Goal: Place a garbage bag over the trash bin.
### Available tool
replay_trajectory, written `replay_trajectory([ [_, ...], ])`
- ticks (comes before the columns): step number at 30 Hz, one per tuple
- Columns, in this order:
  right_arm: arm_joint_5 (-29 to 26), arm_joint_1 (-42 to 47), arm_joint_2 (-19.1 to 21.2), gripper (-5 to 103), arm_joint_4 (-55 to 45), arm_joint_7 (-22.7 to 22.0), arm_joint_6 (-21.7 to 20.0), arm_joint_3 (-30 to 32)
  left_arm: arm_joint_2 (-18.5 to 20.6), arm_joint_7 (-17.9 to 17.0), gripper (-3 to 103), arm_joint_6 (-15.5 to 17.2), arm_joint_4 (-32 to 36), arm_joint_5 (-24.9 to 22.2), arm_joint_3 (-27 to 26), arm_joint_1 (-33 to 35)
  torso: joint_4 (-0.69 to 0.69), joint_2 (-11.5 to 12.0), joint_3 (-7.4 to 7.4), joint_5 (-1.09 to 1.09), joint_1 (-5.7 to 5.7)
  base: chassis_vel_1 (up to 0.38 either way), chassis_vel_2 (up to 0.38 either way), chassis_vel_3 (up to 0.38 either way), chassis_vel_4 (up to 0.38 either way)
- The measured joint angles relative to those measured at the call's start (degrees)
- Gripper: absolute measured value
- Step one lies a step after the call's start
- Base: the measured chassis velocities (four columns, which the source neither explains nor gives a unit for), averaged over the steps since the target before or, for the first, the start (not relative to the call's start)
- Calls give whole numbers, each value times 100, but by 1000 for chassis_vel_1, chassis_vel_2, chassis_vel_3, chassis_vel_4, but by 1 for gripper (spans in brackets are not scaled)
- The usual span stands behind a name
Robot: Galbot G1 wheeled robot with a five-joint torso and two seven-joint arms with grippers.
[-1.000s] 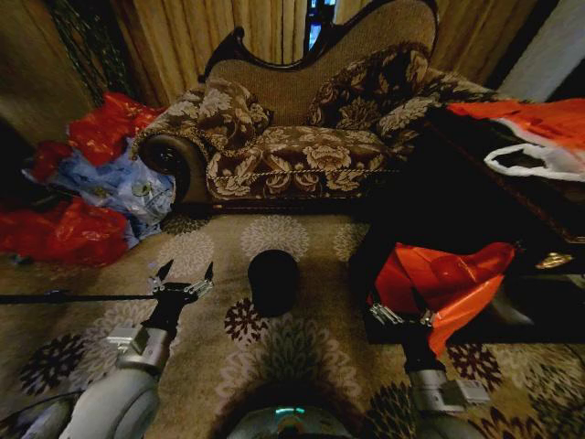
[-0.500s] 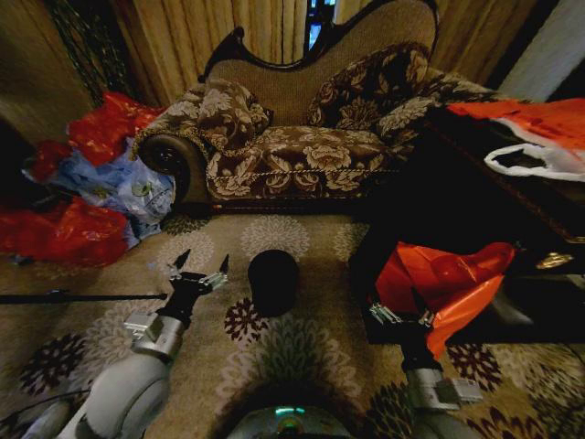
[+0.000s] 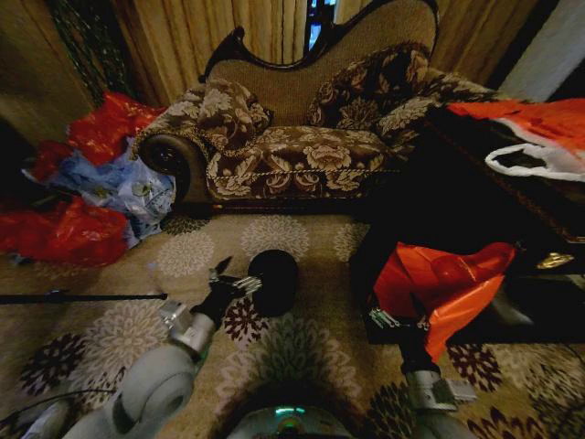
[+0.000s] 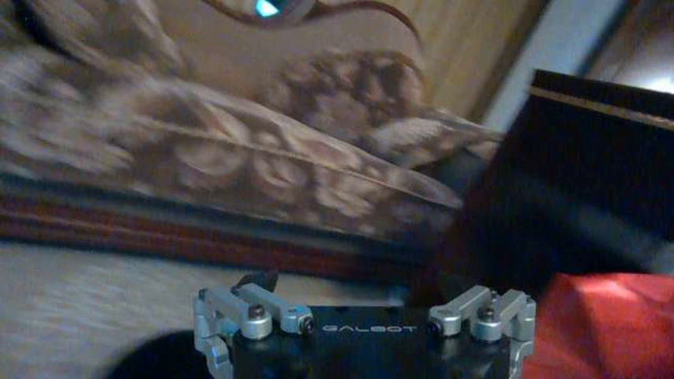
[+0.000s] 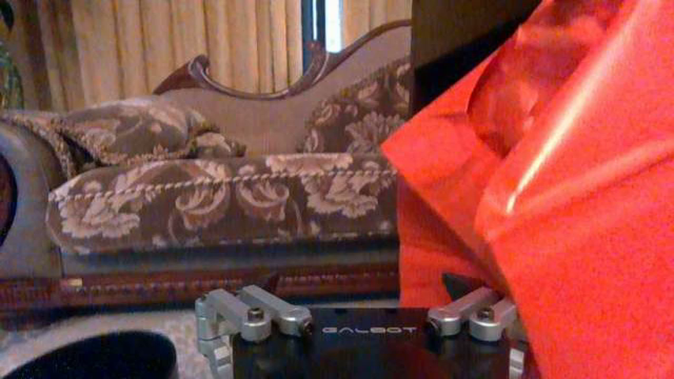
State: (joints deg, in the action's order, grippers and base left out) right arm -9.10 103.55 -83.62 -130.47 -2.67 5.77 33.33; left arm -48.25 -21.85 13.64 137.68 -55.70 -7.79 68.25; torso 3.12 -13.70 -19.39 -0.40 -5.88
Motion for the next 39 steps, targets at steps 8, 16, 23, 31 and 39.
replay_trajectory([
  [8, 7, -95, 22, 100, 323, -69, -16, 93, -340, -335, 100, -56, -1039, -1039, 1759, -2361, -1, 0, -1, 1, 0, 0, 0, 0, 0],
  [16, -52, -285, 97, 100, 654, -226, -37, 225, -2732, -1092, 100, -64, -2255, -3102, 3319, -4188, 1, 0, 0, 1, 0, 0, 0, 0, 0],
  [23, -46, -447, -42, 100, 844, -283, -30, 271, -3787, -1264, 100, -91, -2558, -3877, 3650, -4306, 0, 0, 1, 1, 0, 0, 0, 0, 0],
  [31, -43, -575, -108, 100, 941, -322, -55, 361, -4210, -1222, 100, -48, -2956, -3802, 3685, -4144, 0, 0, 1, 0, 0, 0, 0, 0, 0],
  [39, -61, -560, -99, 100, 960, -349, -36, 468, -4163, -1182, 100, -24, -3082, -3663, 3658, -3939, 0, 0, 1, 0, 0, 0, 0, 0, 0],
])
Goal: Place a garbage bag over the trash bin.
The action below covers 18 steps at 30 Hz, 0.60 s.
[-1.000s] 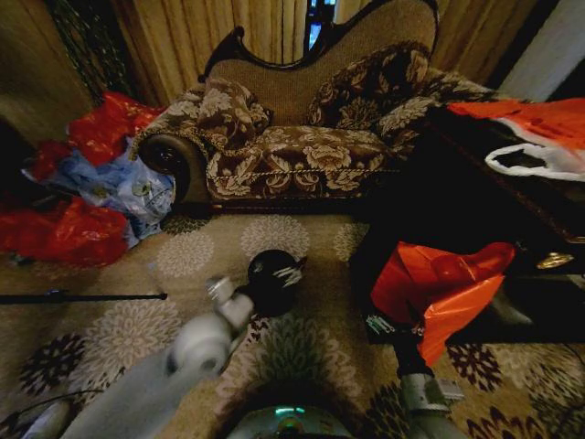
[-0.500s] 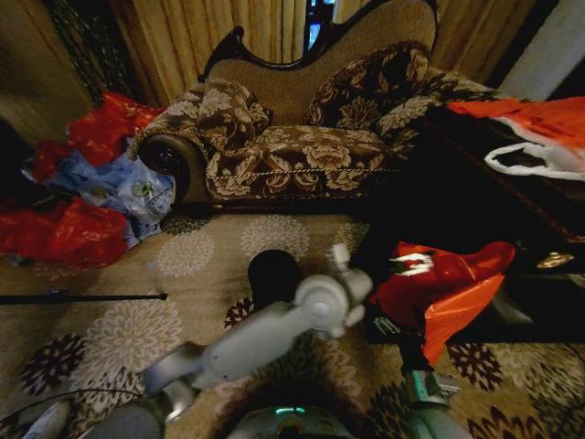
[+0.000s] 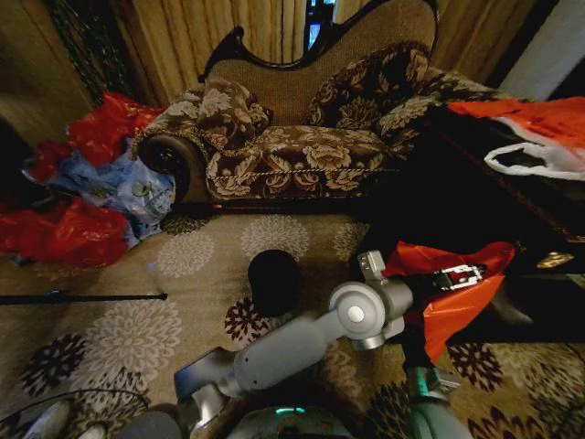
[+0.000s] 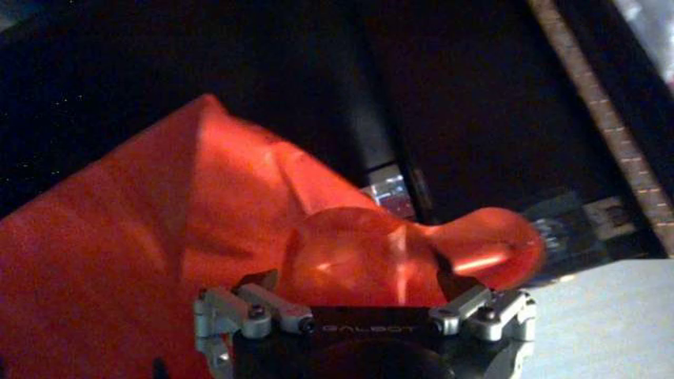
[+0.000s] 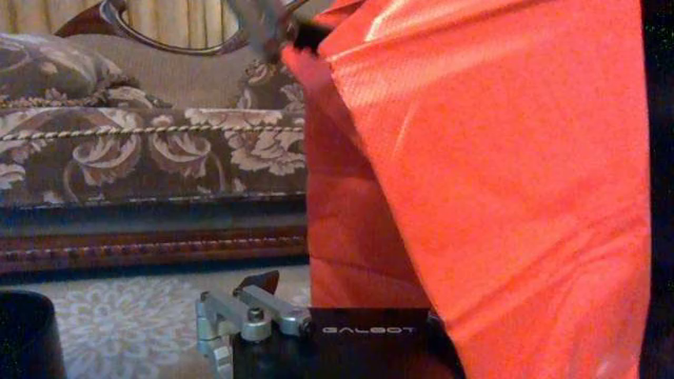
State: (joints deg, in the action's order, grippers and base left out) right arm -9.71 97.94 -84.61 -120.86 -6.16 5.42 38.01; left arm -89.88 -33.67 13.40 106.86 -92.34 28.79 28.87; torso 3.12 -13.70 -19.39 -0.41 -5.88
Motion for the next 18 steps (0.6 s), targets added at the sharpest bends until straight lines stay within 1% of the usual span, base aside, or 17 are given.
replay_trajectory([
  [1, -1, 0, 4, 100, 0, -4, 0, 4, 0, 6, 100, 0, -14, 15, -1, 27, 0, 0, 0, 0, 0, 0, 0, 0, 0],
  [4, -3, 6, 22, 100, -16, -19, -6, 19, 5, 204, 101, 0, -197, 211, 5, 124, 0, 0, 0, 0, 0, 0, 0, 0, 0],
  [5, -3, 6, 22, 100, -16, -19, -6, 19, 5, 204, 101, 0, -197, 211, 5, 124, 0, 0, 0, 0, 0, 0, 0, 0, 0],
  [6, -3, 11, 24, 100, -30, -22, -12, 20, -21, 304, 97, 0, -280, 328, 12, 156, -1, 0, 0, 0, 0, 0, 0, 0, 0],
  [8, 5, 19, 22, 100, -32, -25, -14, 18, -69, 345, 87, 0, -332, 384, 17, 183, 0, 0, 0, 0, 0, 0, 0, 0, 0],
  [9, 5, 19, 22, 100, -32, -25, -14, 18, -69, 345, 87, 0, -332, 384, 17, 183, 0, 0, 0, 0, 0, 0, 0, 0, 0],
  [10, 23, 33, 13, 100, -27, -26, -13, 7, -115, 366, 80, 13, -356, 404, 20, 202, 0, 0, 0, 0, 0, 0, 0, 0, 0],
  [12, 76, 83, -18, 100, -5, -24, -5, -21, -163, 397, 82, 38, -358, 420, 32, 208, 0, 0, 0, 0, 0, 0, 0, 0, 0],
  [14, 94, 96, -27, 100, -2, -21, 0, -30, -175, 398, 82, 46, -353, 421, 35, 208, 0, 0, 0, 0, 0, 0, 0, 0, 0],
  [17, 144, 124, -62, 100, 4, -15, 11, -77, -225, 394, 90, 67, -312, 417, 39, 181, 1, 0, 0, -1, 0, 0, 0, 0, 0],
  [18, 144, 124, -62, 100, 4, -15, 11, -77, -225, 394, 90, 67, -312, 417, 39, 181, 1, 0, 0, -1, 0, 0, 0, 0, 0],
])
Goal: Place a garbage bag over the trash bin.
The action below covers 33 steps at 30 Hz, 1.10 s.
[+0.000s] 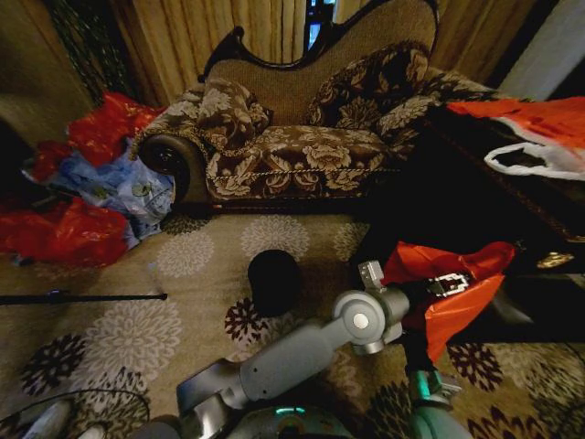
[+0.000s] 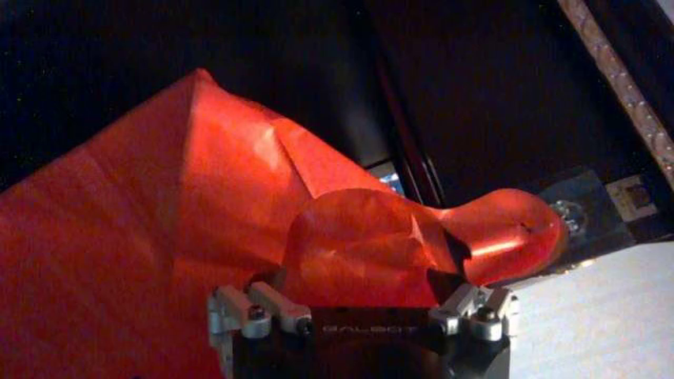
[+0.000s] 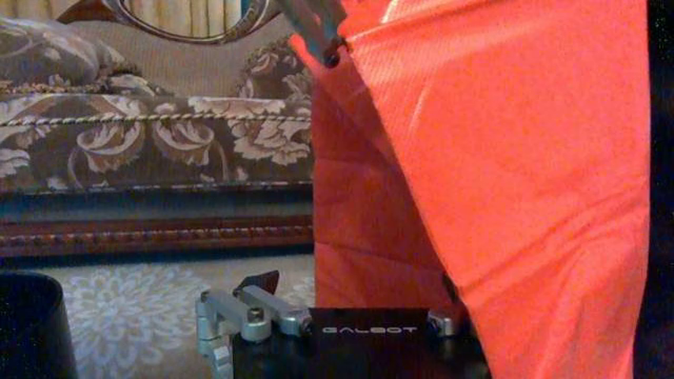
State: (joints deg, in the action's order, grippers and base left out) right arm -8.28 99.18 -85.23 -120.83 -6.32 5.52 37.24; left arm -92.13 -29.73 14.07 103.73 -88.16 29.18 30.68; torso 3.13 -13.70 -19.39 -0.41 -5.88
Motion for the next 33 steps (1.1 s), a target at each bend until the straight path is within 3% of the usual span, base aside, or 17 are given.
replay_trajectory([
  [6, 37, -26, -5, 100, 14, 4, 3, -40, 0, -2, 95, 7, -89, 14, -13, -32, -1, 0, 0, 0, 0, 0, 0, 0, 0],
  [8, 41, -26, -3, 100, 19, 3, 5, -40, 0, -2, 93, 7, -89, 16, -13, -32, -1, 0, 0, 0, 0, 0, 0, 0, 0],
  [11, 58, -23, 7, 100, 39, 1, 15, -41, 0, 8, 82, 2, -97, 49, -11, -22, 0, 0, 0, 0, 0, 0, 0, 0, 0],
  [13, 63, -23, 12, 100, 41, -2, 15, -48, 0, 14, 82, -2, -107, 63, -10, -18, -1, 0, 0, 0, 0, 0, 0, 0, 0],
  [14, 74, -23, 18, 100, 42, -3, 15, -65, 0, 44, 72, -13, -124, 90, -9, -7, -1, 0, 0, 0, 0, 0, 0, 0, 0],
  [17, 101, -22, 22, 100, 43, -4, 15, -90, -5, 70, 66, -19, -128, 107, -8, 3, -1, 0, 0, 1, 0, 0, 0, 0, 0],
  [23, 166, -9, 23, 100, 47, -4, 11, -163, -11, 96, 38, -5, -115, 154, -4, 14, -1, 0, 0, 0, 0, 0, 0, 0, 0],
  [29, 191, -8, 21, 100, 54, -5, 9, -186, -8, 124, 22, -5, -135, 154, -10, 28, -1, 0, 0, 0, 0, 0, 0, 0, 0],
  [32, 210, -2, 23, 100, 59, -5, 10, -188, -7, 183, 6, -2, -222, 177, -13, 37, -1, 0, 0, 0, 0, 0, 0, 0, 0],
  [33, 210, -2, 23, 100, 59, -5, 10, -188, -7, 183, 6, -2, -222, 177, -13, 37, -1, 0, 0, 0, 0, 0, 0, 0, 0],
])
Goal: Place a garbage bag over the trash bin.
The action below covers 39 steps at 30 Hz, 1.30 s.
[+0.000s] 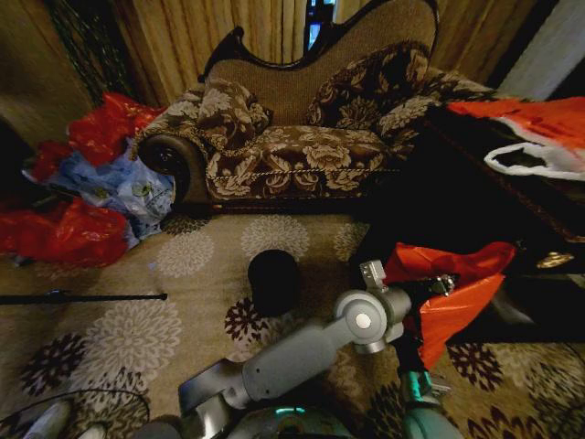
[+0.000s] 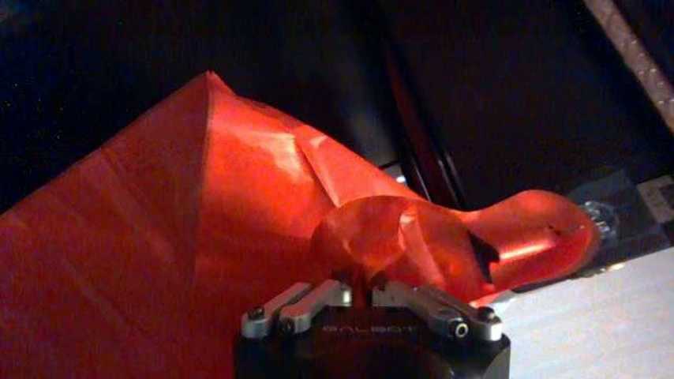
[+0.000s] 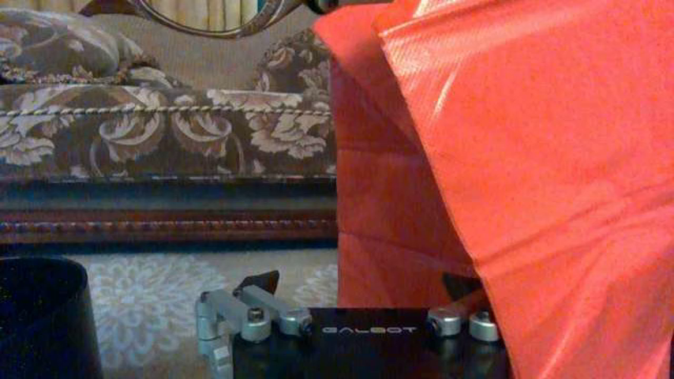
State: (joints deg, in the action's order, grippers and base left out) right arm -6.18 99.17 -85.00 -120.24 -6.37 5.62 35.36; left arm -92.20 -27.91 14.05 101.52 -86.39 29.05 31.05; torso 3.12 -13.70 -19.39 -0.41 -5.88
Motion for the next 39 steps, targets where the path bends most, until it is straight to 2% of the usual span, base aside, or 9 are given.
replay_trajectory([
  [2, 10, 7, 0, 100, 0, 0, 1, 0, 1, 21, 1, 1, -53, 10, 0, 2, 0, 0, 0, 0, 0, 0, 0, 0, 0],
  [9, 46, 42, -26, 100, -5, -3, 36, 21, 25, -41, 0, 132, 21, -148, -60, 9, 0, 0, 0, 0, 0, 0, 0, 0, 0],
  [14, 80, 140, -11, 100, -2, 43, 90, -5, 340, -186, 0, 271, 260, -342, -97, -3, 1, 0, 0, -1, 0, 0, 0, 0, 0],
  [22, 352, 400, -35, 100, 106, 299, 480, -409, 1510, -243, 0, 432, 878, -672, -142, 43, 0, 0, 0, -2, 0, 0, 0, 0, 0],
  [29, 804, 565, -88, 100, 308, 395, 747, -828, 2070, -191, 0, 525, 1228, -839, -243, 133, 0, 0, 0, -2, 0, 0, 0, 0, 0],
  [32, 978, 644, -77, 100, 437, 399, 863, -1217, 2619, -93, 0, 630, 1481, -932, -434, 349, 1, 0, 0, -2, 0, 0, 0, 0, 0],
  [34, 997, 658, -62, 100, 460, 400, 877, -1274, 2726, -71, 0, 651, 1510, -945, -471, 390, 1, 0, 0, -2, 0, 0, 0, 0, 0],
  [37, 1098, 656, -3, 100, 634, 429, 961, -1472, 3322, 115, 0, 741, 1651, -949, -758, 659, 1, 0, 0, -3, 0, 0, 0, 0, 0],
  [39, 1100, 639, 1, 100, 663, 432, 970, -1478, 3442, 158, 0, 764, 1675, -948, -842, 726, 1, -1, 0, -2, 0, 0, 0, 0, 0],
])
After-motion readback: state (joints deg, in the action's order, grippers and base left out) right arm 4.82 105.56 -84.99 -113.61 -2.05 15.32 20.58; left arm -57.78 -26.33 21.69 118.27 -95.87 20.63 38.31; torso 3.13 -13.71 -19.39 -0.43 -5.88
